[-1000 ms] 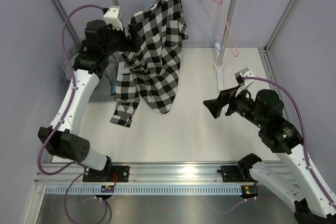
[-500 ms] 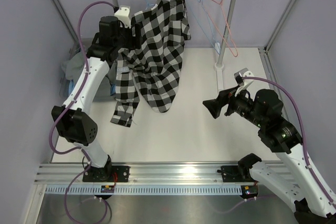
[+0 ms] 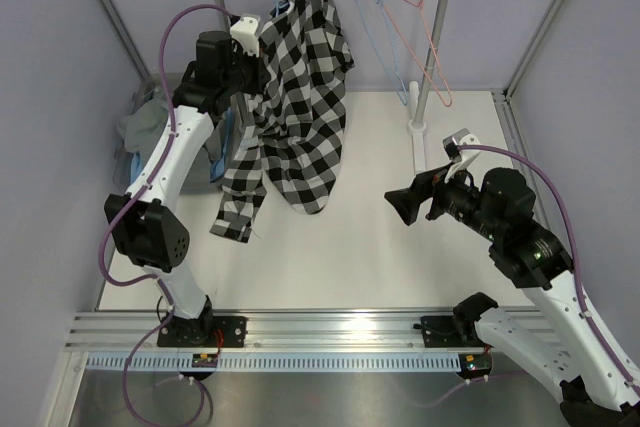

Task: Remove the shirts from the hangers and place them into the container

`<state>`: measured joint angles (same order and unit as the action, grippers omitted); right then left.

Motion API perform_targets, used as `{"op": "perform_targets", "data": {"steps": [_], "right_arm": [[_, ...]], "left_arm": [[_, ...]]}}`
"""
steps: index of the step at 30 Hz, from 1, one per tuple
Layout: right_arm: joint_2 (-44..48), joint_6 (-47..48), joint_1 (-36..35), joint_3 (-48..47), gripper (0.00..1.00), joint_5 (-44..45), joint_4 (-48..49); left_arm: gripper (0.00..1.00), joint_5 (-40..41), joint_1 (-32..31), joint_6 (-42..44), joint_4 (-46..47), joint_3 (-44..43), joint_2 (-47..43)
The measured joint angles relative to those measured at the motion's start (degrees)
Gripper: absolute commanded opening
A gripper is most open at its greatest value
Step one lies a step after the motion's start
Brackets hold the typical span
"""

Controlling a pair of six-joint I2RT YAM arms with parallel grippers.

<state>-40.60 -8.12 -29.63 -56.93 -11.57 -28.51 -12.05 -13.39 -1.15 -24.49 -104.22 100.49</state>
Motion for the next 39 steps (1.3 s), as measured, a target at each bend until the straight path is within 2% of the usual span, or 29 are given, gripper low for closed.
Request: {"op": "perform_targets", "data": {"steps": [9, 23, 27, 39], "right_arm": [[-0.2, 0.0, -0.1, 0.0, 0.99, 0.0, 0.0], [0.0, 0.0, -0.1, 0.4, 1.00, 0.0, 0.2], [0.5, 0.0, -0.1, 0.4, 0.99, 0.0, 0.2], [-0.3, 0.4, -0.3, 0.3, 0.99, -0.9, 0.3]], "left_arm": [[0.00, -2.3, -0.1, -1.6, -1.6, -0.3, -2.0], [0.00, -2.3, -1.2, -3.0, -4.2, 2.5, -18.8], [0.00, -2.1, -2.1, -4.4, -2.6, 8.4, -21.8], [0.00, -3.8, -7.1, -7.5, -5.0, 36.3, -40.3]]}}
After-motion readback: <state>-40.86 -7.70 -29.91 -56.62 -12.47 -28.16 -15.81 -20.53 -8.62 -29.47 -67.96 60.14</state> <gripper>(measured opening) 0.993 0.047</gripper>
